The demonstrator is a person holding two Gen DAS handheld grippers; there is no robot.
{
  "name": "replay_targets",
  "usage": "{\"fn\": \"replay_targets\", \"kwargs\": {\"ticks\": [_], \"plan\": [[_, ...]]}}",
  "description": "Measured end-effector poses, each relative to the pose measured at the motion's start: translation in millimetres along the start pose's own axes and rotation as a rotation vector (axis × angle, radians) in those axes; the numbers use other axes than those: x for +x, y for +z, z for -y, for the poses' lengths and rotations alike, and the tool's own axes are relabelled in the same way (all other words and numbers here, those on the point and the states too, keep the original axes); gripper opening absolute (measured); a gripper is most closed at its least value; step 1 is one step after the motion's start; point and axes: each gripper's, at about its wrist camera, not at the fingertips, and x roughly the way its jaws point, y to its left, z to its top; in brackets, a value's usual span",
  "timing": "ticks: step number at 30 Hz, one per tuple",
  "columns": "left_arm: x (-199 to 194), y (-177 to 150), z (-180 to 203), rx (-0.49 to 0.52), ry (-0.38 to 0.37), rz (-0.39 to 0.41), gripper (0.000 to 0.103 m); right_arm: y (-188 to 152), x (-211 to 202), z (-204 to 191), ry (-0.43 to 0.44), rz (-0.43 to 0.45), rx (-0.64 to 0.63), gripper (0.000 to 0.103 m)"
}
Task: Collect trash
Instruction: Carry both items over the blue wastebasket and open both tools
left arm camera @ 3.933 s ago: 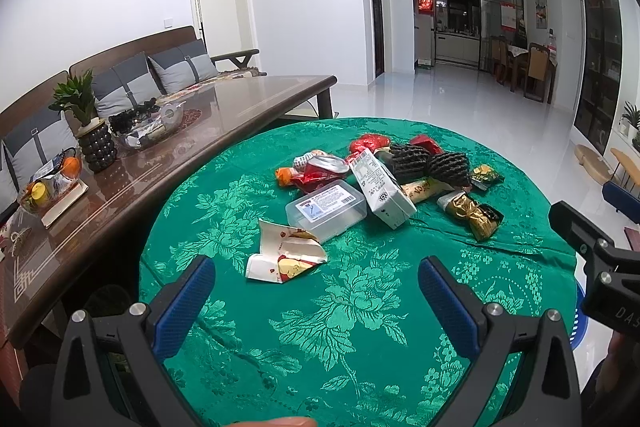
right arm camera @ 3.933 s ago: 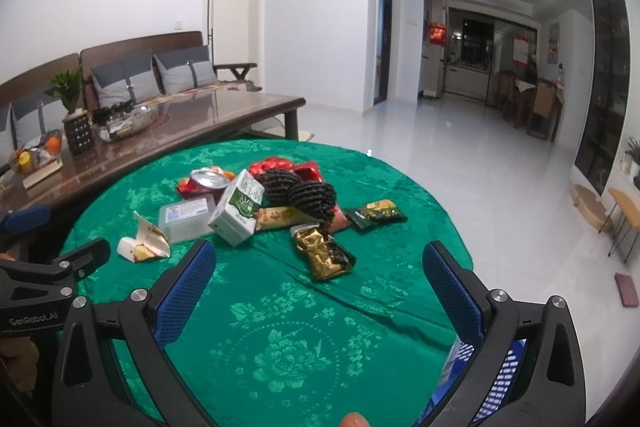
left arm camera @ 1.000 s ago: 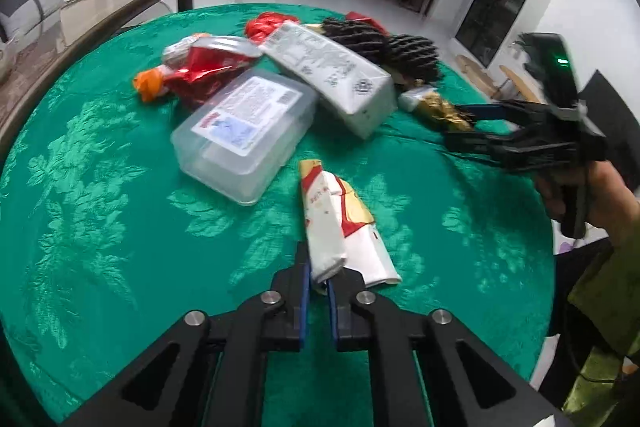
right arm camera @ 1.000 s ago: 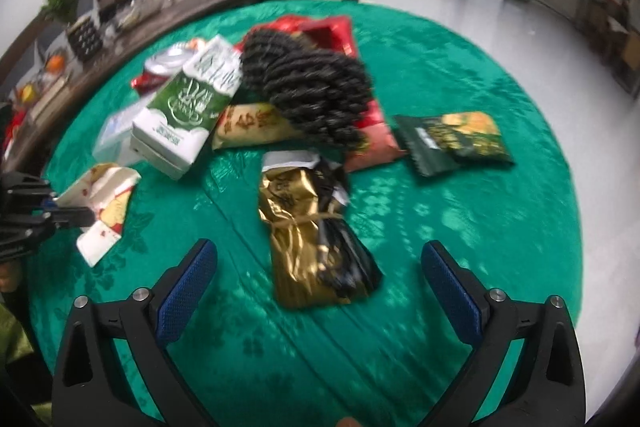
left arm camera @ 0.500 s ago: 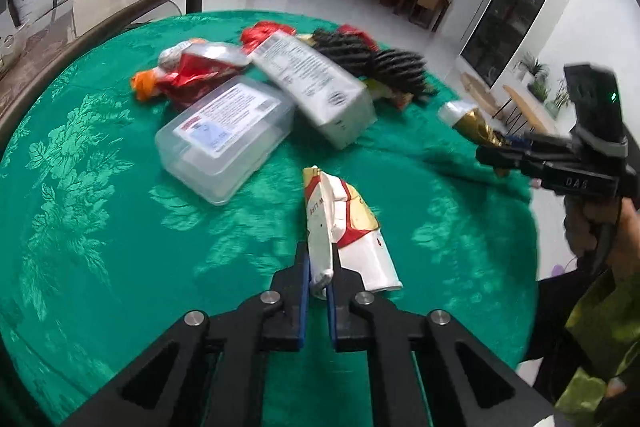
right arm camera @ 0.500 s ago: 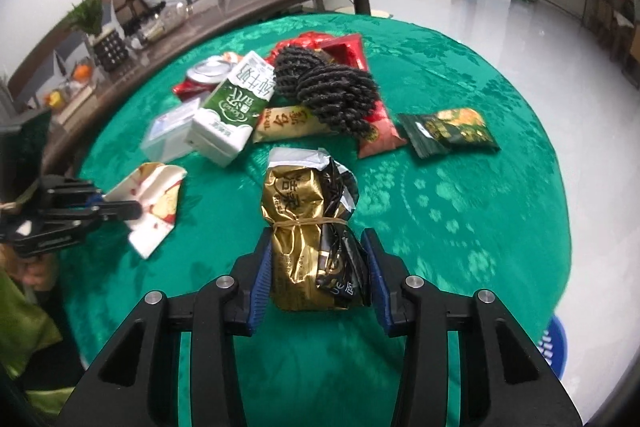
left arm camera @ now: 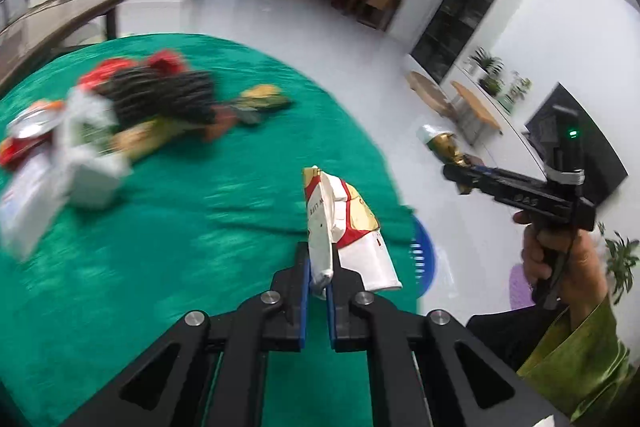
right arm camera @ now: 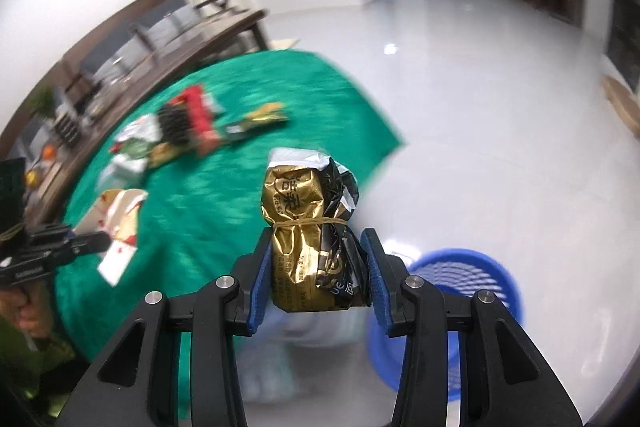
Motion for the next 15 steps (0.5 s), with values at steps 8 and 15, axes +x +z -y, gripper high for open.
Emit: {"fn": "replay_targets", "kwargs": {"ticks": [8,15], "plan": [[91.1,22.9,102.5,0.124,-0.066,-0.081,0.007,-29.0,20.0,90.7,-0.204,-0.123,0.09,0.044],[180.9,29.2,147.3,0.172,-0.063,-0.169,0.007,-43.0,38.0,140.4,-0.26,-0.21,0.199,0.044]]}}
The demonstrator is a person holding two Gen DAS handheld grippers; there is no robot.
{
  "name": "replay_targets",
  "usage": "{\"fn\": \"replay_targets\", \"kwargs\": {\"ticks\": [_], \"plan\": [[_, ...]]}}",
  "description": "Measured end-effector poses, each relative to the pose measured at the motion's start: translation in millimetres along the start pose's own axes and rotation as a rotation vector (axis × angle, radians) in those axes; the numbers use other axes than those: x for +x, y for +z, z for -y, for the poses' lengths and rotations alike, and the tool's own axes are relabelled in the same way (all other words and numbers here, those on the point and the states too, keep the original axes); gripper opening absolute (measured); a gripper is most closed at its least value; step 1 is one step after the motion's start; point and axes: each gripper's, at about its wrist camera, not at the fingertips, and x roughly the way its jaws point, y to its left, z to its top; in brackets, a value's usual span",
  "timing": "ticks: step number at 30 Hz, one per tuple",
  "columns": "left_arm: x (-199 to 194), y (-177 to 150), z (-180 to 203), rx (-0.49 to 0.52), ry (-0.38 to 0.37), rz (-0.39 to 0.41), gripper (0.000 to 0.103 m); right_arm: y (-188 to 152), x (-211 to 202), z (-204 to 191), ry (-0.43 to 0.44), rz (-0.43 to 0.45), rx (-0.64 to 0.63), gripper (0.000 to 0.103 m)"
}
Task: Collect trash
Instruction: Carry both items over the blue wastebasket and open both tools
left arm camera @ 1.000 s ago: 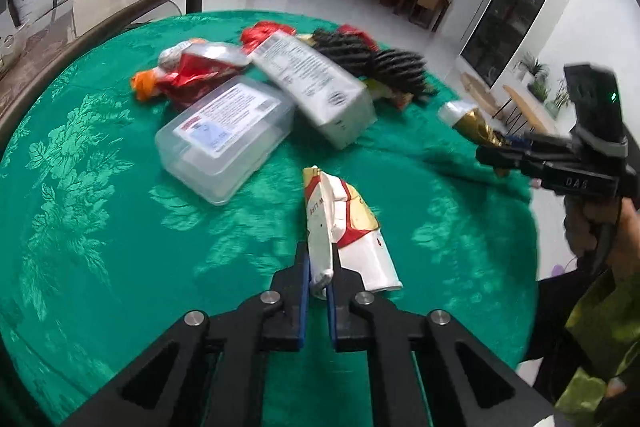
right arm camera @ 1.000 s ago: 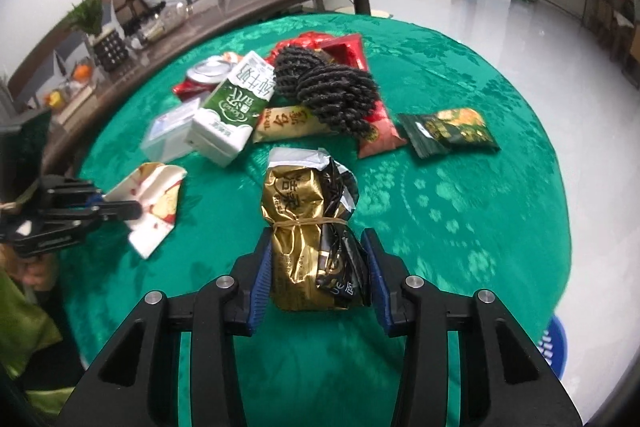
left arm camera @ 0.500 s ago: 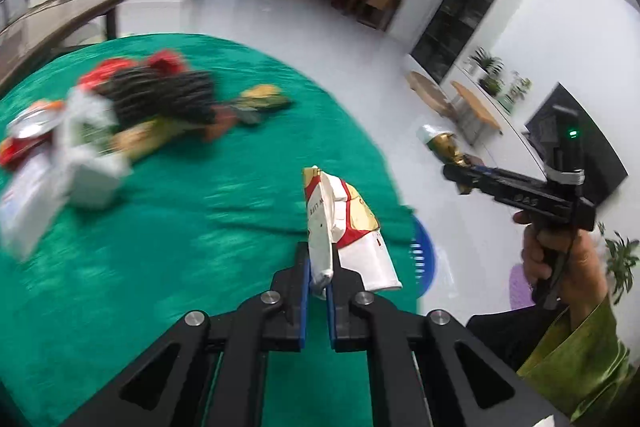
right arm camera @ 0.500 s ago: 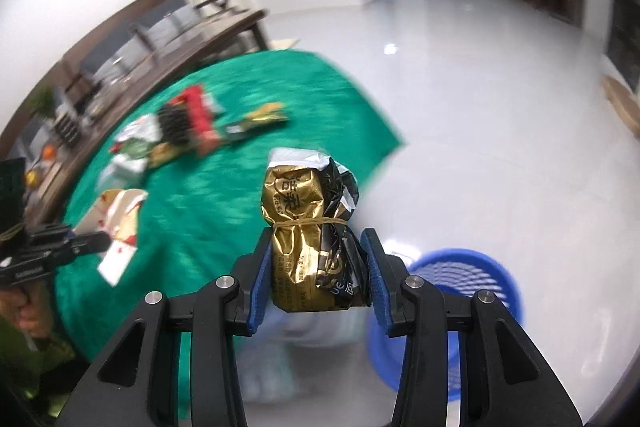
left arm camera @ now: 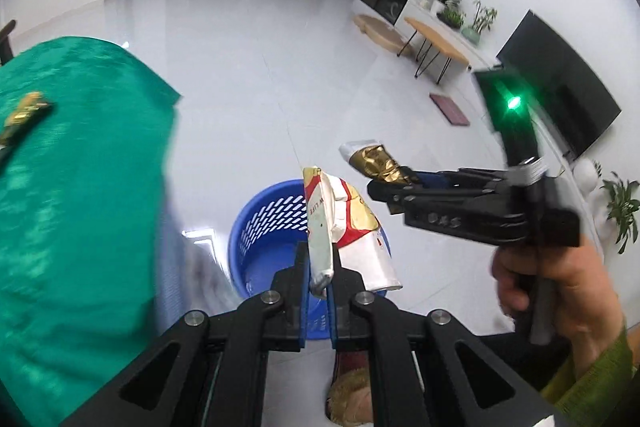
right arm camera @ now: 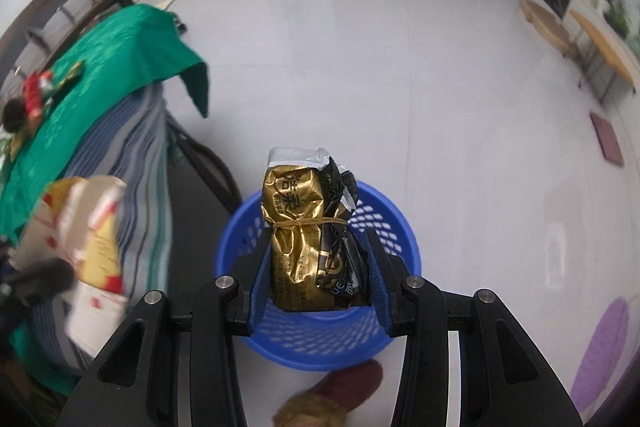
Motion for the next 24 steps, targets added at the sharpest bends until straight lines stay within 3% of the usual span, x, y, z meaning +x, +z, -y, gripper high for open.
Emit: {"fn": "replay_targets", "kwargs": {"ticks": [5,7,9,11,16,21,24], "plan": [[39.8,0.5,4.3,0.027,0.014,-0.033,0.009,-2.3,4.8,24.8,0.047,-0.015,0.097,0.047],[54.4,2.2,6.5,0.047,0.017,-0.039,0.01,-3.2,7.8,27.9,0.05,-0.013,0.118,0.058],[63.1,1.2,7.8,0.062,0.017,-0.043,0.019,-3.0,9.7,34.5,0.06,-0.01,0.138,0.076],[67.6,1.2,8.2,0.07,0.032,-0.038,0.046,-4.5,5.8,37.3,0.061,0.001,0.158,0.077],[39.4,1.1,15.7,0.088,0.076,0.097,0.056,5.0,-12.5,46.3,0.036,0.089,0.191,0.086],[-17.8,-6.5,33.0,0.132,0.103,0.23,0.086,17.9,-54.6,33.5,0.032,0.257,0.164,0.098],[-53.2,-17.3,41.9,0.148,0.092,0.286,0.087,19.7,-81.2,16.2,0.024,0.35,0.112,0.1]]}}
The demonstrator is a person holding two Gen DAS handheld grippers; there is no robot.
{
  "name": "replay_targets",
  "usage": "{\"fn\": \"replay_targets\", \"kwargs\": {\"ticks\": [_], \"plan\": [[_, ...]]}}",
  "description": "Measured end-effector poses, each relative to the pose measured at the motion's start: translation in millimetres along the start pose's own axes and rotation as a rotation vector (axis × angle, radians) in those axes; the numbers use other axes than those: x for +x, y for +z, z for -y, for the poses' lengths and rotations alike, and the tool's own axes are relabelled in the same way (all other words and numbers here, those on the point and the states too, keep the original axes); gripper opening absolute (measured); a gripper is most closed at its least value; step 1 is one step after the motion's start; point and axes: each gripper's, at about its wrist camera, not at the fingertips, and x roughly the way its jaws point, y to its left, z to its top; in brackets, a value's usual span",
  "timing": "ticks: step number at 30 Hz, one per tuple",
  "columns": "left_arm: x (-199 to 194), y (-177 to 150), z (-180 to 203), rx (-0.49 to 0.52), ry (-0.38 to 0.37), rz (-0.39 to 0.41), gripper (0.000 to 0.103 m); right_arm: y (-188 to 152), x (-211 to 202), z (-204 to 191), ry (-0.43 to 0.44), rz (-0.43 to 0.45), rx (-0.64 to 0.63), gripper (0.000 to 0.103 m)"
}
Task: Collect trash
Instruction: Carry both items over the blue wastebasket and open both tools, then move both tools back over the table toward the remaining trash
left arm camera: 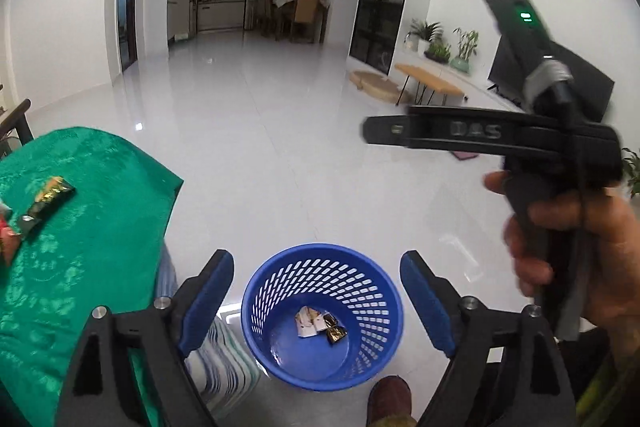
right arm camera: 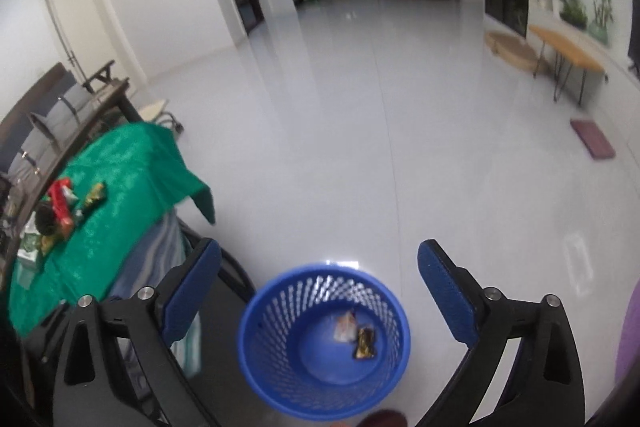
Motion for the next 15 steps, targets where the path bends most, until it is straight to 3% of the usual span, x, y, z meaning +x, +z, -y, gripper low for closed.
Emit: {"fn": "replay_targets", "kwargs": {"ticks": [4,8,11,15], "plan": [[-36.0,-12.9,-10.6,-0.029,0.046,0.001,0.087,3.4,-19.2,-37.4,0.041,0.079,-0.067,0.102],[-75.1,-38.7,-49.7,-0.107,0.114,-0.012,0.087,-8.9,-30.4,-94.4,0.13,0.125,-0.133,0.102],[-101.0,-59.7,-82.6,-0.14,0.181,-0.03,0.087,-25.2,-20.2,-146.8,0.207,0.096,-0.191,0.102],[-134.9,-88.3,-132.6,-0.161,0.324,-0.047,0.087,-62.8,-7.0,-212.5,0.277,0.028,-0.321,0.102]]}}
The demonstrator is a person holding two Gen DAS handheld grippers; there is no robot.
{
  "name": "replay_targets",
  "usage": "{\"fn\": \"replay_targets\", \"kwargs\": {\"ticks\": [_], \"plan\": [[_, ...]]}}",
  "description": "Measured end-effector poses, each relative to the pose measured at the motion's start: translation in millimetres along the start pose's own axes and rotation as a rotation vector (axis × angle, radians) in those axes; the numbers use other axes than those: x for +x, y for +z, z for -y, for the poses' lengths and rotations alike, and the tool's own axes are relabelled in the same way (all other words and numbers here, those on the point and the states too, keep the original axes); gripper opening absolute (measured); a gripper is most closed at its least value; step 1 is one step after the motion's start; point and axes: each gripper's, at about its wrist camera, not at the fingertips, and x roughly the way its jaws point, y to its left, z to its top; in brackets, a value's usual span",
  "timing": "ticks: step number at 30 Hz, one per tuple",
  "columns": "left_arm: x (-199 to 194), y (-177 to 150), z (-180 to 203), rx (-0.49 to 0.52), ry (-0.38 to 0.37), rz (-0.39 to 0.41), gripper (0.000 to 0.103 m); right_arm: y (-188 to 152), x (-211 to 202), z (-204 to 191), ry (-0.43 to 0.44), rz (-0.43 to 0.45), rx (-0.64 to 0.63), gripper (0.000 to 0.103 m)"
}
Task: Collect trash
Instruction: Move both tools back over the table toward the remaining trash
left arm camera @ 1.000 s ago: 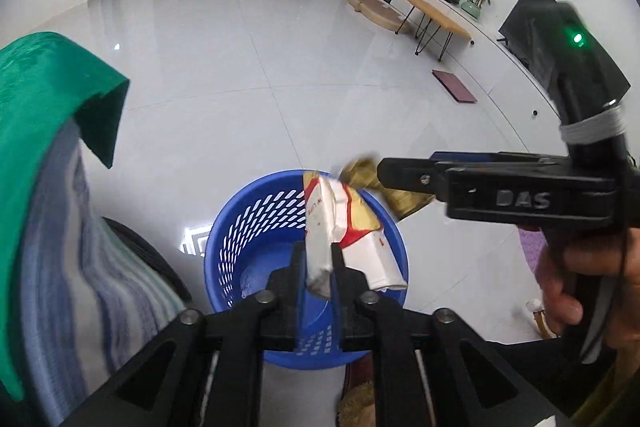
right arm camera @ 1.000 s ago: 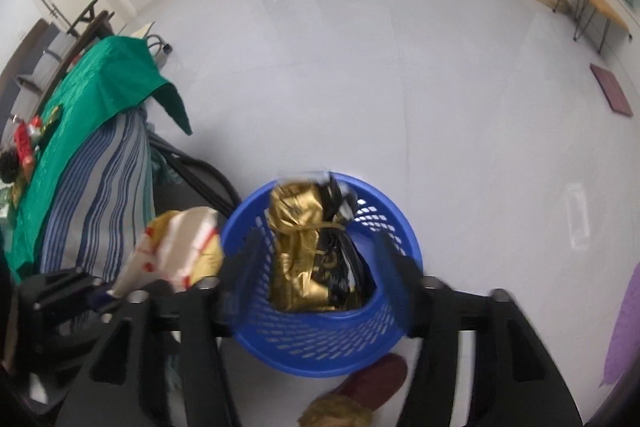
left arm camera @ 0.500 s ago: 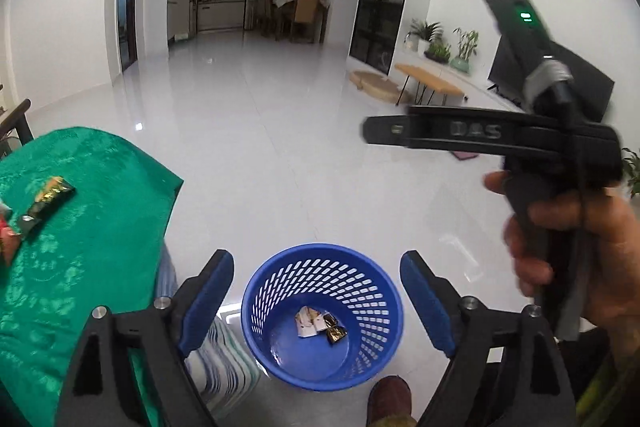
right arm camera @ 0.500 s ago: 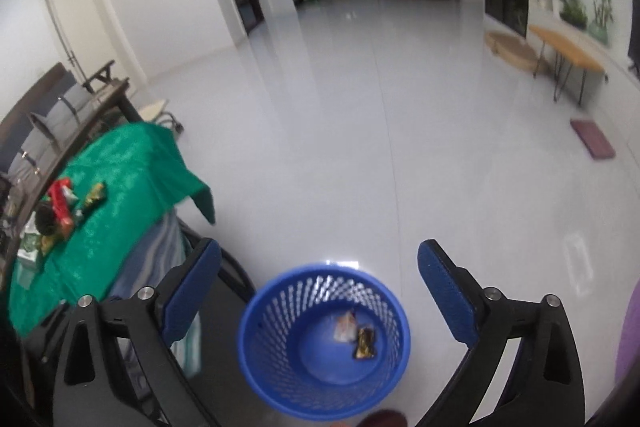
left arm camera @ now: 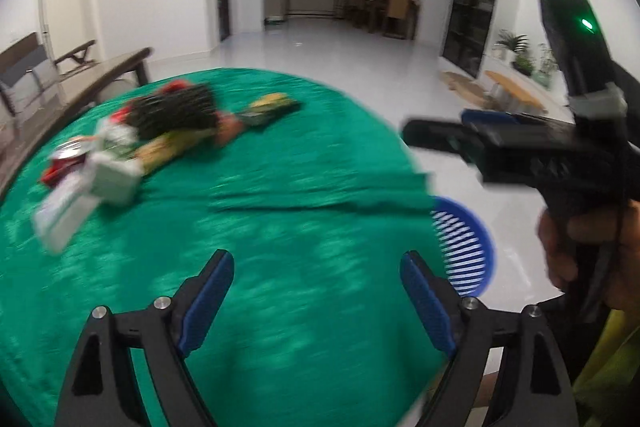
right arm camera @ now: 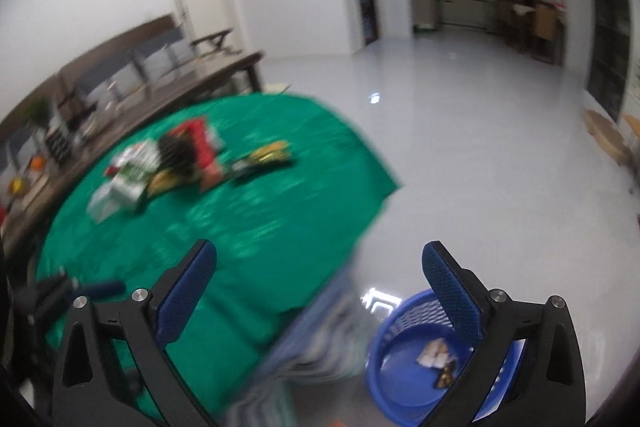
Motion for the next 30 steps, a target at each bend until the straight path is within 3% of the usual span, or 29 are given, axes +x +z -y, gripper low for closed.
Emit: {"fn": "replay_targets", "kwargs": {"ticks": [6,12,19,26,30], "plan": [[-11.4,-20.7,-107.0,-0.121,0.157,-0.035,0.087,-29.5,44.4,-104.1,0.097,-0.113,-0.206,0.102],[-5.0,-17.2,-198.9,-0.154,0.214,-0.057,0.087,-32.9,52.5,-133.6,0.124,-0.151,-0.271,0.102],[5.6,4.4,-248.1,-0.09,0.093,-0.049,0.087,-19.0,62.1,-135.5,0.157,-0.153,-0.222,0.102],[22.8,17.8,-264.0,-0.074,-0.1,-0.047,0.087,20.0,97.6,-134.1,0.357,-0.208,0.04,0.102],[32.2,21.4,-259.5,-0.023,-0.095,-0.053,0.087,44.4,130.0,-150.7,0.425,-0.251,0.123,0.102]]}}
